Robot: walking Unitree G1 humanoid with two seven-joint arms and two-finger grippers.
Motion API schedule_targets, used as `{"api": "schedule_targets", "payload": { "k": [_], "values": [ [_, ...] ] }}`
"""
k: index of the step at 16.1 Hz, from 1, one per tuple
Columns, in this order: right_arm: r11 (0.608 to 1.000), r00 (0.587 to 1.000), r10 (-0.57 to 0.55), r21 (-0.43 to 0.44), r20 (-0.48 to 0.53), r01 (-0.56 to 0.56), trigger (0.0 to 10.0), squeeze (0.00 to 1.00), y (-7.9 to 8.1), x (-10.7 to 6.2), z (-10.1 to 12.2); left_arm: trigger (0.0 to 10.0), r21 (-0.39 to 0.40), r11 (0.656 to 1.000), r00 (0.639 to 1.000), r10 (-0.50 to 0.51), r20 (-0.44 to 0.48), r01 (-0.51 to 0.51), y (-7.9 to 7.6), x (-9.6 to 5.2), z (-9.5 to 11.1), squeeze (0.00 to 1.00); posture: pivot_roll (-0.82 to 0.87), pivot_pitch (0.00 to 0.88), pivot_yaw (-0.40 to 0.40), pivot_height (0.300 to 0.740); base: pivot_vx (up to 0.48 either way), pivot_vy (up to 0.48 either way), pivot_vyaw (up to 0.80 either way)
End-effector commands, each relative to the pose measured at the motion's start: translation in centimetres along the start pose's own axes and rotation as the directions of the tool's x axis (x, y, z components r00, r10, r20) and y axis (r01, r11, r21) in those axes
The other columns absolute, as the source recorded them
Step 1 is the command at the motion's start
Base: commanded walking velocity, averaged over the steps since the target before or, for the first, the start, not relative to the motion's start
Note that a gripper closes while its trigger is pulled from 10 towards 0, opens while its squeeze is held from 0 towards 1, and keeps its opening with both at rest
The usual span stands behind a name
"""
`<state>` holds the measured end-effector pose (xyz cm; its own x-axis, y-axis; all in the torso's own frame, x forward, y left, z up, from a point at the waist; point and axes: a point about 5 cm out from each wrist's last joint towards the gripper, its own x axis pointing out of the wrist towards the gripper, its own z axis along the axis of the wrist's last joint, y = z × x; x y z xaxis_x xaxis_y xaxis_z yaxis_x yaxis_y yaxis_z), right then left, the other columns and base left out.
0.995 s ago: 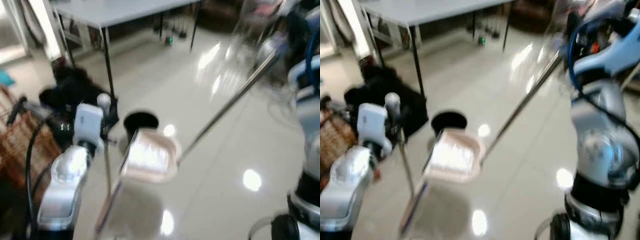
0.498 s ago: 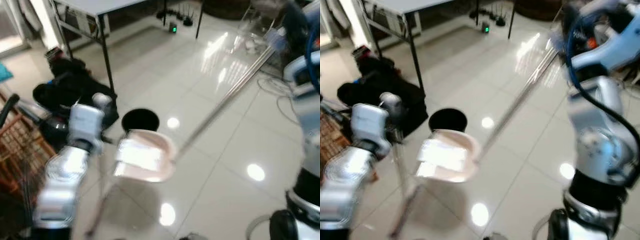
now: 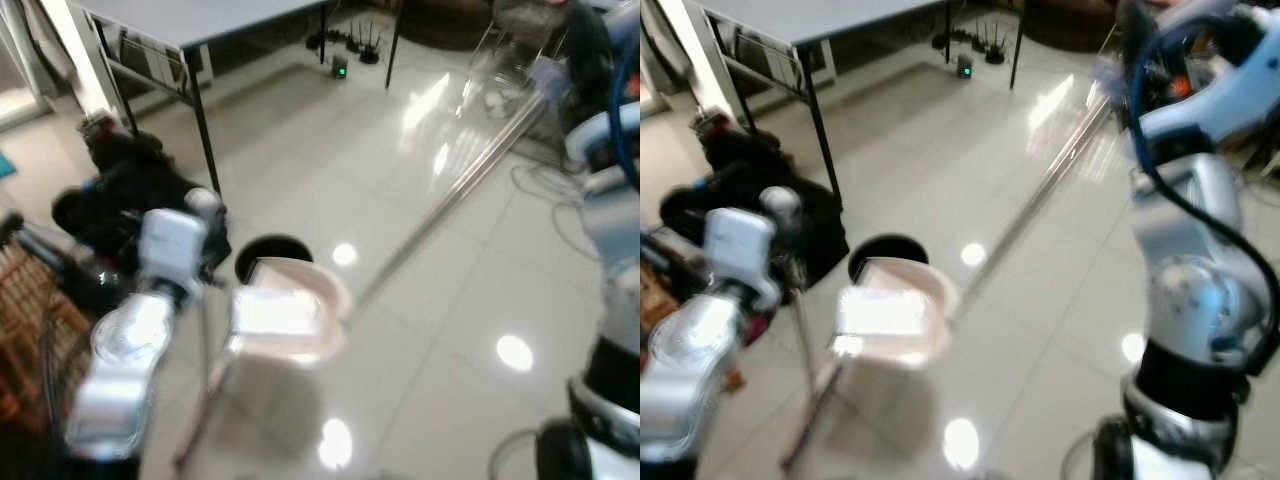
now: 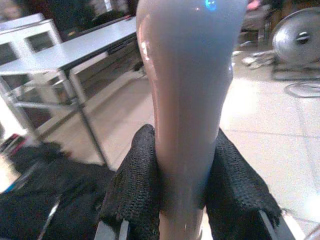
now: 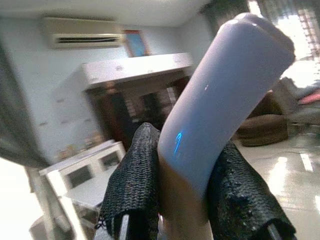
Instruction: Sweep floor
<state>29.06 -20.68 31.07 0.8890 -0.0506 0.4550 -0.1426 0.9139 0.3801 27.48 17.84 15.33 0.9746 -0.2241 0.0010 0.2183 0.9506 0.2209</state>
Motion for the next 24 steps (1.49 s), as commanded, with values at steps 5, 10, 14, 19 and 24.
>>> {"api": "schedule_targets", "payload": {
  "k": [5,10,14,19,24],
  "values": [
    [0.999,0.998,0.039,0.030,0.050,-0.041,10.0,0.00,1.31,-0.01,0.73,10.0,0.021,1.000,1.000,-0.003,0.030,0.003,0.66,0.15,0.81,0.00,0.03,0.038,-0.021,0.740,0.377,0.000,0.79],
    [0.999,0.997,0.021,0.028,0.077,-0.023,10.0,0.00,0.97,-0.26,1.00,10.0,0.028,0.999,0.999,-0.026,0.031,0.025,0.62,0.46,0.84,0.00,0.04,0.028,-0.011,0.740,0.377,0.000,0.20],
    [0.999,0.997,0.007,0.039,0.081,-0.011,10.0,0.00,0.86,-0.30,1.10,10.0,0.030,0.999,0.999,-0.036,0.032,0.035,0.58,0.68,0.80,0.00,0.03,0.025,-0.004,0.740,0.377,0.000,0.00],
    [1.000,0.996,0.003,0.028,0.090,-0.005,10.0,0.00,0.64,-0.19,1.42,10.0,0.026,0.999,0.998,-0.043,0.036,0.042,0.30,0.88,0.71,0.00,0.03,0.026,-0.006,0.740,0.377,0.000,-0.73],
    [1.000,0.995,0.014,0.018,0.094,-0.016,10.0,0.00,0.74,0.05,1.33,10.0,0.034,0.999,1.000,-0.010,0.030,0.009,0.94,0.56,0.42,0.00,0.03,0.027,-0.019,0.740,0.378,0.000,0.00]
  ]
}}
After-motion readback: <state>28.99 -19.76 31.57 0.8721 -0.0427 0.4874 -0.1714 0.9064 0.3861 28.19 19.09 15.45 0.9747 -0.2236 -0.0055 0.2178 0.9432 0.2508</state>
